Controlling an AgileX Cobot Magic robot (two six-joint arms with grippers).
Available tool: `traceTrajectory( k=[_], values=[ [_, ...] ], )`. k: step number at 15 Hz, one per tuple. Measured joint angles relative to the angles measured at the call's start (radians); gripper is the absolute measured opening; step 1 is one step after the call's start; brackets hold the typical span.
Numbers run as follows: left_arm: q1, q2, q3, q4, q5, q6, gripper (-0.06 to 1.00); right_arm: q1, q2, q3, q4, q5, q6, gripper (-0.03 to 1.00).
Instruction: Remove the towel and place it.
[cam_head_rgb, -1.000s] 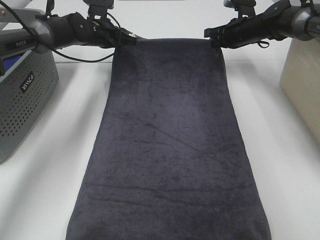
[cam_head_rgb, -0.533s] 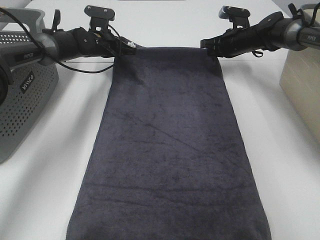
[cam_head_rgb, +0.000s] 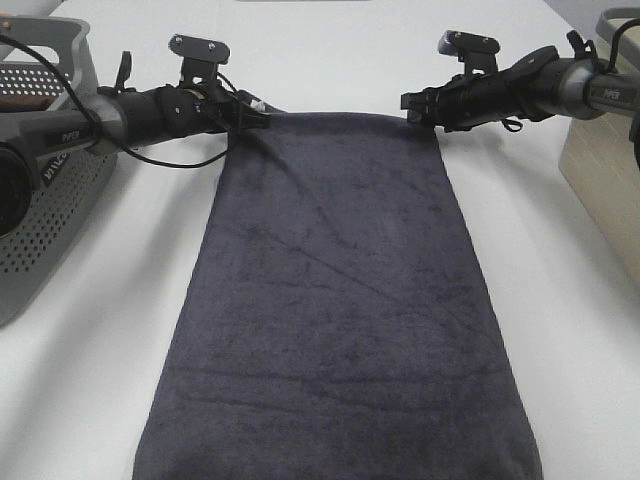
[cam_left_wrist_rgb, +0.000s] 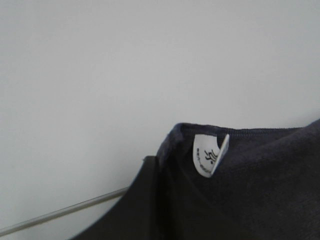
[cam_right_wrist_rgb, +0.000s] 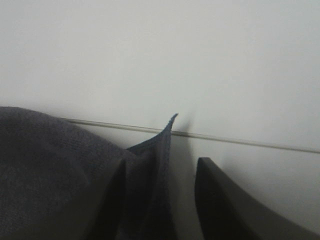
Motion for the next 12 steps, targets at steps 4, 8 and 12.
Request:
traceTrajectory(
  k=[4,8,12],
  values=[
    [0.0,0.011,0.0,0.002,-0.051,0.0,0.08,0.0,0.0,0.0,0.088,-0.059,-0.011,0.52],
    [0.0,0.012,0.0,0.002,-0.059,-0.018,0.48,0.001,0.002,0.0,0.125,-0.106,-0.072,0.51],
    [0.0,0.012,0.0,0.002,-0.059,-0.06,0.53,0.039,0.009,0.0,0.153,-0.165,-0.178,0.46]
  ],
)
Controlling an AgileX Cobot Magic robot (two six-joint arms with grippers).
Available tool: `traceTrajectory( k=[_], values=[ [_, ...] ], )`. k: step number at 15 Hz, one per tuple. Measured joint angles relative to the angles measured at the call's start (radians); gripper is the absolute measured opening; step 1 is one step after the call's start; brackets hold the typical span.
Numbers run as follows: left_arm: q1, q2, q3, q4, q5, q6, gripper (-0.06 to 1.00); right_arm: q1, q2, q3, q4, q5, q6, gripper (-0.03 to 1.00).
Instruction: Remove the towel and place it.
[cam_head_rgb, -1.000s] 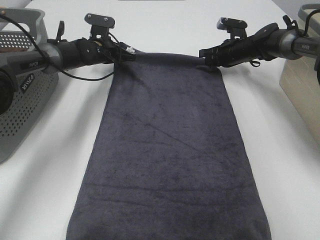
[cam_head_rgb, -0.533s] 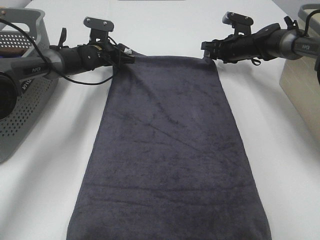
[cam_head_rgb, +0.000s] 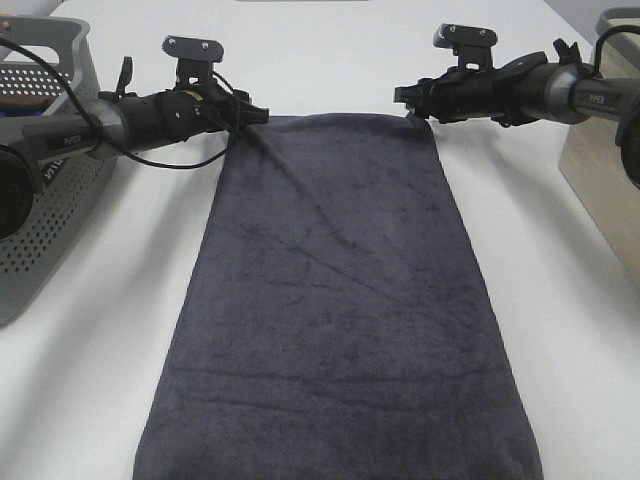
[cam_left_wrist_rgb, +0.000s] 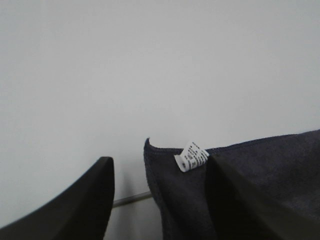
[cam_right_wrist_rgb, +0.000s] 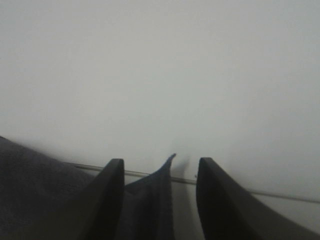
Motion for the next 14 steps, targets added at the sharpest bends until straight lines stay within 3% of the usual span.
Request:
traceTrajectory(
  k=[3,10,12,14],
  values=[
    [0.0,0.0,0.0,0.0,0.0,-0.004,0.53,0.012,0.013,-0.012,0.01,-0.044,-0.025,0.45],
    [0.0,0.0,0.0,0.0,0.0,-0.004,0.53,0.012,0.102,-0.074,0.015,-0.047,-0.03,0.43],
    [0.0,0.0,0.0,0.0,0.0,-0.005,0.53,0.012,0.104,-0.075,0.015,-0.049,-0.038,0.31],
    [0.0,0.0,0.0,0.0,0.0,-0.005,0.53,0.012,0.105,-0.075,0.012,-0.052,-0.077,0.1]
  ],
)
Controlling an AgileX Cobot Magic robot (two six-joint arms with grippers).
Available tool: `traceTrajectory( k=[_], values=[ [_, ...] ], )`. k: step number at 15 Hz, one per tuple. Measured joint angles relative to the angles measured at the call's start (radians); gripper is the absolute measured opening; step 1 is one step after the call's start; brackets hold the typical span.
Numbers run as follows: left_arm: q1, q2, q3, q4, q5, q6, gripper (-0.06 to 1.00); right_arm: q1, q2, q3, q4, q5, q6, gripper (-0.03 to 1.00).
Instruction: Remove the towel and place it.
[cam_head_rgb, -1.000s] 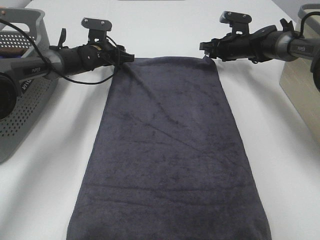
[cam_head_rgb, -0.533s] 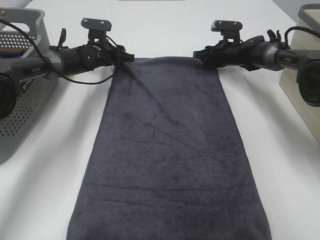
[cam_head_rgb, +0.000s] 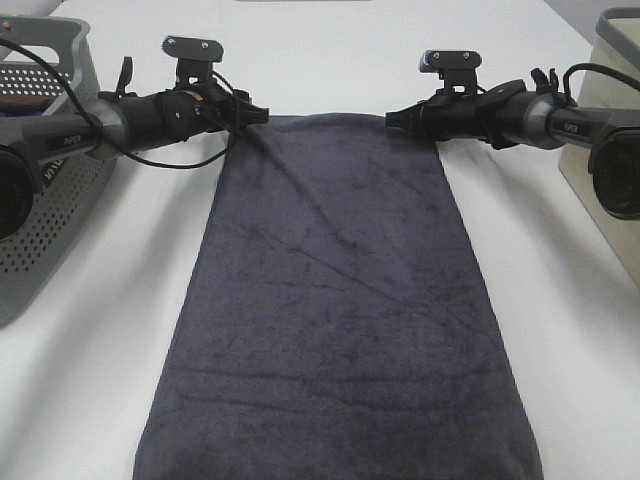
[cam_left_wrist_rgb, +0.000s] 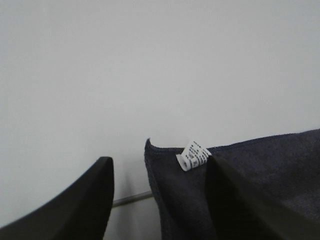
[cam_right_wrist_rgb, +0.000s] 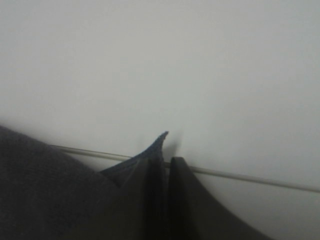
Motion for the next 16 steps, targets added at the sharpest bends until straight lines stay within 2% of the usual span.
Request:
traceTrajectory(
  k=[2,5,6,9,11,12,13,15,16],
  values=[
    [0.0,0.0,0.0,0.0,0.0,0.0,0.53,0.0,0.001,0.0,0.0,-0.023,-0.025,0.01],
    [0.0,0.0,0.0,0.0,-0.001,0.0,0.53,0.0,0.001,0.0,0.0,-0.12,-0.029,0.01],
    [0.0,0.0,0.0,0.0,-0.014,0.0,0.53,0.0,0.001,-0.013,0.003,-0.143,0.004,0.01],
    [0.0,0.0,0.0,0.0,-0.022,0.0,0.53,0.001,0.001,-0.031,0.003,-0.144,0.053,0.01],
    [0.0,0.0,0.0,0.0,-0.022,0.0,0.53,0.002,0.001,-0.032,0.003,-0.101,0.056,0.01],
    [0.0,0.0,0.0,0.0,-0.022,0.0,0.53,0.002,0.001,-0.032,0.003,-0.083,0.056,0.04],
    [0.0,0.0,0.0,0.0,-0.022,0.0,0.53,0.002,0.001,-0.032,0.003,-0.079,0.056,0.15],
    [0.0,0.0,0.0,0.0,-0.022,0.0,0.53,0.002,0.001,-0.032,0.001,-0.076,0.056,0.45],
    [0.0,0.0,0.0,0.0,-0.022,0.0,0.53,0.002,0.001,-0.032,0.001,-0.076,0.056,0.56]
  ],
)
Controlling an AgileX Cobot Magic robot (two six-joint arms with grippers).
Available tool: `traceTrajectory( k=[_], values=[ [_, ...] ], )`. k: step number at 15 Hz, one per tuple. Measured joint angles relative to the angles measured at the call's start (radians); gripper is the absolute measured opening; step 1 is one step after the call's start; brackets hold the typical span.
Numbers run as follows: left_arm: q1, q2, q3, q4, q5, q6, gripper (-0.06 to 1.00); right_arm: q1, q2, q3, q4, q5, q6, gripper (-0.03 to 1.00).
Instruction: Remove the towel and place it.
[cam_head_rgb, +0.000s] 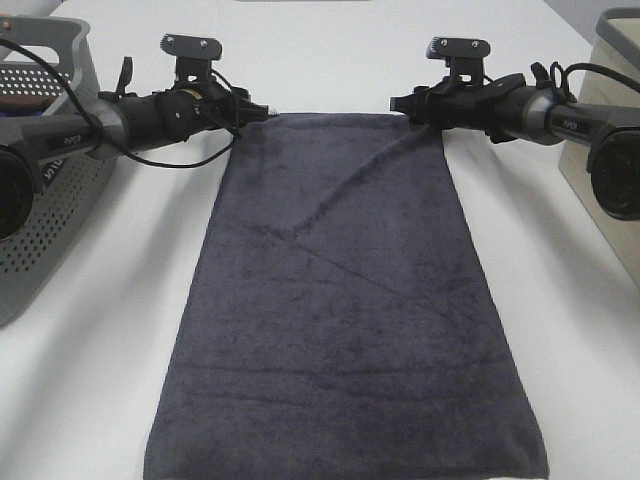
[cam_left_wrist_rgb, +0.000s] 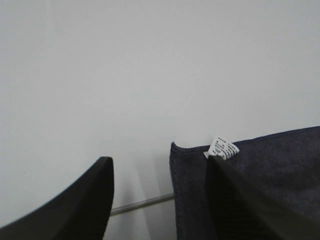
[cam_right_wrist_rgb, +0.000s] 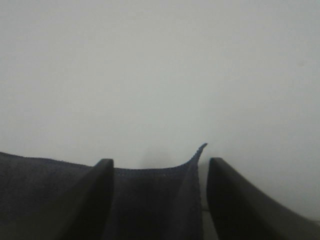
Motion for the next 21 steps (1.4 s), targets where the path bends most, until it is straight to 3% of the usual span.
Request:
traceTrajectory(
  k=[3,5,8,10,12,16,17,19,21],
  values=[
    [0.0,-0.005,0.0,0.0,0.001,0.001,0.53,0.0,-0.045,0.0,-0.06,0.039,0.0,0.66],
    [0.0,-0.035,0.0,0.001,0.047,0.015,0.53,0.0,-0.115,0.0,-0.123,0.132,0.0,0.66],
    [0.0,-0.133,0.0,0.055,0.301,0.023,0.62,0.0,-0.212,0.0,-0.257,0.36,0.07,0.66],
    [0.0,-0.209,0.0,0.111,0.519,0.018,0.71,0.0,-0.29,0.0,-0.403,0.524,0.199,0.66],
    [0.0,-0.28,0.0,0.149,0.665,-0.005,0.74,0.0,-0.359,0.0,-0.526,0.674,0.339,0.66],
    [0.0,-0.489,0.0,0.285,0.962,-0.206,0.75,0.0,-0.558,-0.002,-0.785,1.062,0.598,0.66],
    [0.003,-0.577,0.0,0.376,1.128,-0.298,0.75,0.0,-0.664,-0.002,-0.853,1.174,0.688,0.66],
    [0.028,-0.634,0.0,0.413,1.249,-0.339,0.75,-0.001,-0.729,-0.002,-0.902,1.185,0.761,0.66],
    [0.113,-0.688,0.0,0.426,1.336,-0.347,0.75,-0.032,-0.796,-0.002,-0.931,1.192,0.824,0.66]
  ],
)
